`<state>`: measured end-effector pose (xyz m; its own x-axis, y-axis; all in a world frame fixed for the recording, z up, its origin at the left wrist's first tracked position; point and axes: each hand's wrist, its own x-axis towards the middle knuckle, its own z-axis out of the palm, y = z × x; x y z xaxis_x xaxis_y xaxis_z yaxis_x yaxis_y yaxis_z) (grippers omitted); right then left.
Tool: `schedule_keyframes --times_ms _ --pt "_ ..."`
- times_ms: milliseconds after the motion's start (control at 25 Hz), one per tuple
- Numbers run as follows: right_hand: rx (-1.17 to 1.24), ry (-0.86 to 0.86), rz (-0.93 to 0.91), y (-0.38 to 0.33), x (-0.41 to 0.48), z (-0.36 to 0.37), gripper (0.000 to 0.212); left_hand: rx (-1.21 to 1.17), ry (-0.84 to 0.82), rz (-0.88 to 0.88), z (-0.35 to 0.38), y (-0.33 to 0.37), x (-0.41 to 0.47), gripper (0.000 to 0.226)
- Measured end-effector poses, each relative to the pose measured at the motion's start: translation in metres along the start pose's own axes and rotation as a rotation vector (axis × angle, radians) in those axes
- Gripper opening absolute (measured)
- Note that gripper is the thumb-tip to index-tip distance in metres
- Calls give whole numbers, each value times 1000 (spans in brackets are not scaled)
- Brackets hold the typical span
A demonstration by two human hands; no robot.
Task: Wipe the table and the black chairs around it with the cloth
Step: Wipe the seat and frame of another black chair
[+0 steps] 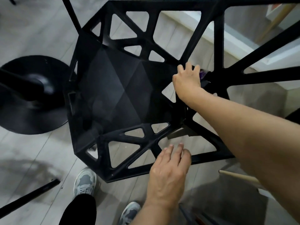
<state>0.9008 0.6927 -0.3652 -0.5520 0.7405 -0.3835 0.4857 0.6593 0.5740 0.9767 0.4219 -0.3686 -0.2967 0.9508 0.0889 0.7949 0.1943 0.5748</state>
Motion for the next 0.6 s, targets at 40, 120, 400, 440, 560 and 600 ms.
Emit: schedule_keyframes --times_ms 40,120,400,440,560,600 --pt "17 -29 -35 -1 -17 4 34 -6 -16 -11 -3 0 -1 34" --pt "7 -84 -121 -11 -62 10 35 -5 -71 -32 -9 0 2 42" --pt "-43 -421 -164 -11 -105 -6 39 51 -219 -28 -20 1 -3 43" --pt "12 -433 -157 2 -113 -10 39 61 -238 -31 -21 1 -5 45" --pt "266 -308 -121 43 -154 -28 32 102 -294 -18 -26 3 -4 50" --pt "378 -197 -89 53 -173 -39 29 134 -314 -21 -28 5 -2 50"
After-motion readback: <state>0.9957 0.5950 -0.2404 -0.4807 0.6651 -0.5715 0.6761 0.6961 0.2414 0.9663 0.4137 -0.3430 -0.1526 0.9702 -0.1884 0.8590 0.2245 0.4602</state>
